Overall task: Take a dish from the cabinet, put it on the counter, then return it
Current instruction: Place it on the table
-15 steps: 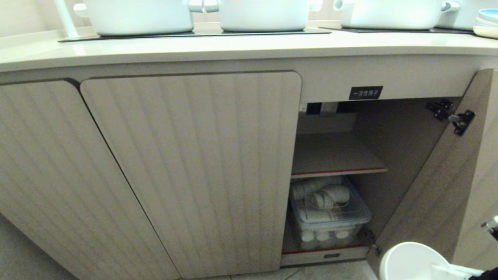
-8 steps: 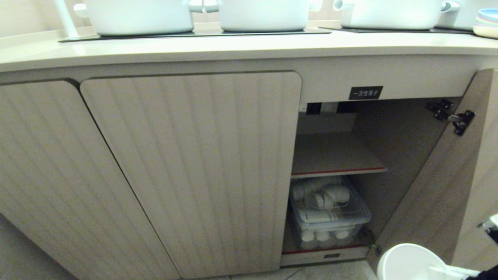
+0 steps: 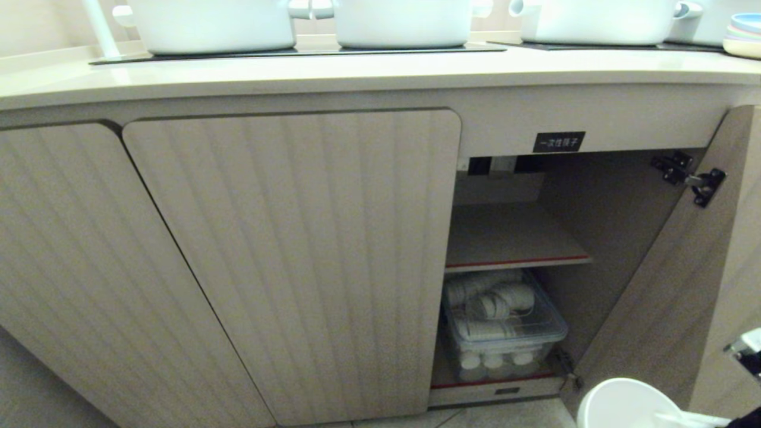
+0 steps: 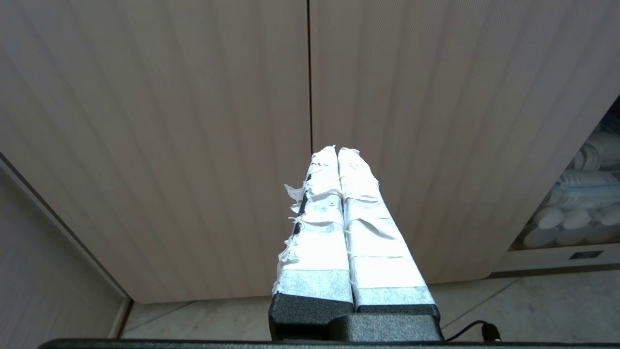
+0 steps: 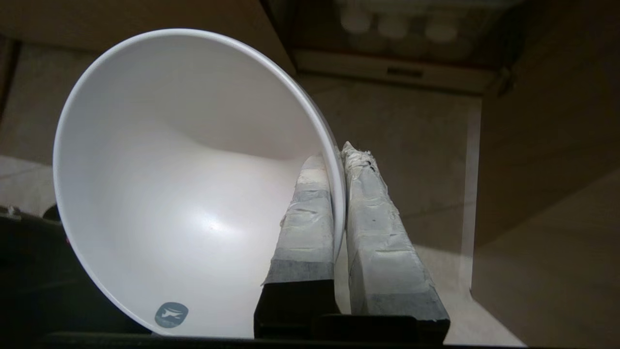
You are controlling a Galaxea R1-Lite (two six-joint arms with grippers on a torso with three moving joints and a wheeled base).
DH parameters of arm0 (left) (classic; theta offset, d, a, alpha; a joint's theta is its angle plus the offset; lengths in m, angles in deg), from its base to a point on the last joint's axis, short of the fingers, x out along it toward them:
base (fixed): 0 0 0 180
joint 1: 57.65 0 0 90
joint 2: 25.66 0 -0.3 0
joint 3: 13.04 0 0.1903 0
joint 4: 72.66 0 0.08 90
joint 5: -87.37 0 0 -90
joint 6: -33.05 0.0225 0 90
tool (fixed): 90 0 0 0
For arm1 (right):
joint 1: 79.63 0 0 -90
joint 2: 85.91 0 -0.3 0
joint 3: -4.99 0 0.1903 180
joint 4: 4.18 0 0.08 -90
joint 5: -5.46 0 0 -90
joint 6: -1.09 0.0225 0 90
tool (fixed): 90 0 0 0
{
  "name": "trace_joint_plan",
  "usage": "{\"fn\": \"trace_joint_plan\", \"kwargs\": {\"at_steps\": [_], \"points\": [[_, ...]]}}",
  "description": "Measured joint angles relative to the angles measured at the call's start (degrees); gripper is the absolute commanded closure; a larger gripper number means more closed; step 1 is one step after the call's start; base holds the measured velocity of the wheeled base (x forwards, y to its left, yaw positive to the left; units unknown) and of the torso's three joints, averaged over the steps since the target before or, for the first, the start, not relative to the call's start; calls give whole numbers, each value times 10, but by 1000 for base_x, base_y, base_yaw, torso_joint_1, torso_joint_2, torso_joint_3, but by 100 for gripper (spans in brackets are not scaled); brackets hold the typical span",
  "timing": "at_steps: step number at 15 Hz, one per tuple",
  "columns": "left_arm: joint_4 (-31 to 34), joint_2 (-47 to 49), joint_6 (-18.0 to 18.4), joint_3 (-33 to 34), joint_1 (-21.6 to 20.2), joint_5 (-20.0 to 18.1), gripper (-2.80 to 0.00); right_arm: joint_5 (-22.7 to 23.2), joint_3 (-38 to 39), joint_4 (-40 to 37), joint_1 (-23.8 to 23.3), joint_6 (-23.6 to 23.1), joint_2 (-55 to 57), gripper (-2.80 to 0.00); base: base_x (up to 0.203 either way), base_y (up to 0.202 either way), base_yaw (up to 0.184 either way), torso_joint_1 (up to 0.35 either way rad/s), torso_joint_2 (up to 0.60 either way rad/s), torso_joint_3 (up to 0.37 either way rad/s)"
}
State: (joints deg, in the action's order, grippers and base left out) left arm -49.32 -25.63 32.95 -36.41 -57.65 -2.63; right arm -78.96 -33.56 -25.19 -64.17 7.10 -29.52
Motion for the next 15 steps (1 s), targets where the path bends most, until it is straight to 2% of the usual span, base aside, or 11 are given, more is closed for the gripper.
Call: {"fn": "trace_joint_plan", "kwargs": {"at_steps": [6, 15], "points": [[0, 0, 0, 0, 0, 0, 0, 10, -1, -53, 0, -10, 0, 0, 0, 0, 0, 0, 0, 0], [0, 0, 0, 0, 0, 0, 0, 10, 1, -54, 0, -17, -3, 0, 0, 0, 0, 0, 0, 0]]}}
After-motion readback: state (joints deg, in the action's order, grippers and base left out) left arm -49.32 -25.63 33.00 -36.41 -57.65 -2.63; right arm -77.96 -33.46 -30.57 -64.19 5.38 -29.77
